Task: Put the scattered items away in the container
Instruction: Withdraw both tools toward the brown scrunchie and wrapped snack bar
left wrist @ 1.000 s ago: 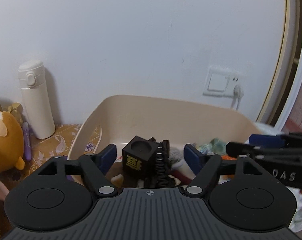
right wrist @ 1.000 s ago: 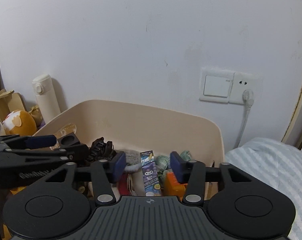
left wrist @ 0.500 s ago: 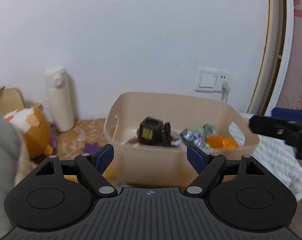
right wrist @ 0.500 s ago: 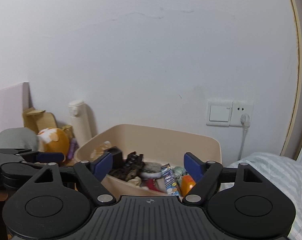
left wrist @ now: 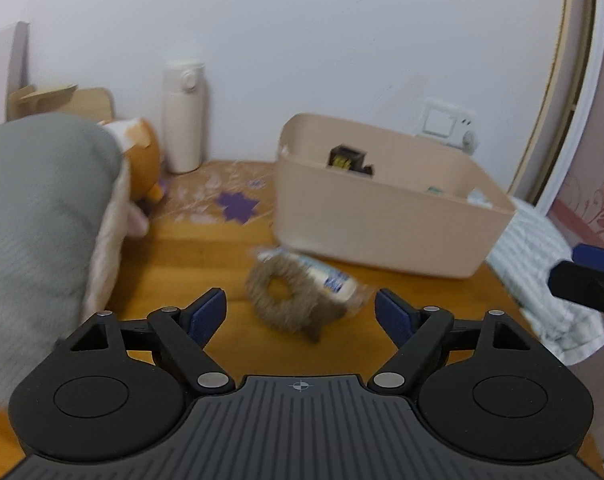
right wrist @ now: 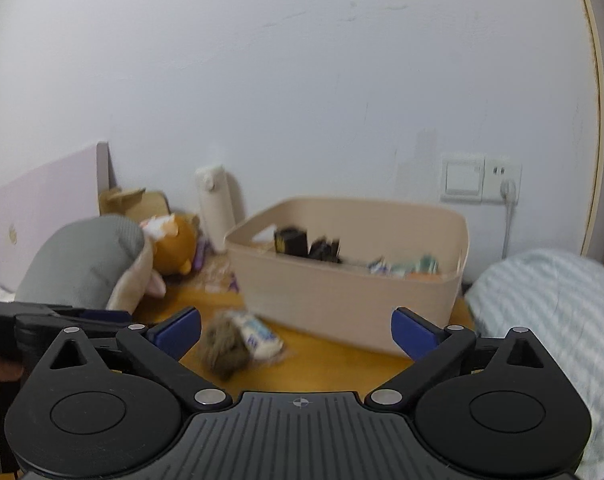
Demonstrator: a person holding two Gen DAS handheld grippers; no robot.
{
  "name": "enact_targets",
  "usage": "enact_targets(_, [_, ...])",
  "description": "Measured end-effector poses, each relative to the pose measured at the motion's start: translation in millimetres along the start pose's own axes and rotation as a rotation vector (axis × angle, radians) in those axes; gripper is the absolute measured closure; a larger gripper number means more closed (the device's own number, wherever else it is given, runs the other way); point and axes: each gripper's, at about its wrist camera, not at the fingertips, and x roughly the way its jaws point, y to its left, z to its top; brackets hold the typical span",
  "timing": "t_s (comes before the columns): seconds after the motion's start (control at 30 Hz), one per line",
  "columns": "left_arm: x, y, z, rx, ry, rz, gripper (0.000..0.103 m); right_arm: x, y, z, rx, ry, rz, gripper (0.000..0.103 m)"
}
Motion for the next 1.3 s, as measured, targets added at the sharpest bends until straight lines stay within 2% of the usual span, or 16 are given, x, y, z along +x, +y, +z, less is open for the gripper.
enact_targets(0.1, [4,7,-10,-0.048,0.042,-0.01,0.02,0,1,-16,0.012,0.038,0.014,0.0])
enact_targets(0.2, [9,9,-20,-0.055,0.072,-0.001,0.02,4,2,-27,0.017,0.073,-0.005,0.0])
enact_targets(0.5, [32,13,-34,-0.08,0.125,0.015,0.02,37,20,-42,-0.1,0.141,-0.135,0.0])
enact_targets(0.73, [49,16,-31,-0.091,0.108,0.022,0.02,65,20,-45,-0.097,0.181,-0.138,0.0])
enact_targets(0.9, [64,18,-15,-0.113,0.059,0.042,0.02,84,12,-46,-0.078,0.205,-0.164,0.0])
enact_targets(1.03, [86,15,-2,-0.129,0.058,0.035,0.02,97,4,-46,-0.067,0.216,-0.175,0.0])
enact_targets(1.23, [122,9,0,-0.074,0.093,0.08,0.019,114,3,-43,-0.087,0.23,-0.169,0.0])
enact_targets(1.3, [123,12,-3,-0.054,0.071,0.083,0.017,120,4,-40,-0.099,0.229,-0.163,0.0])
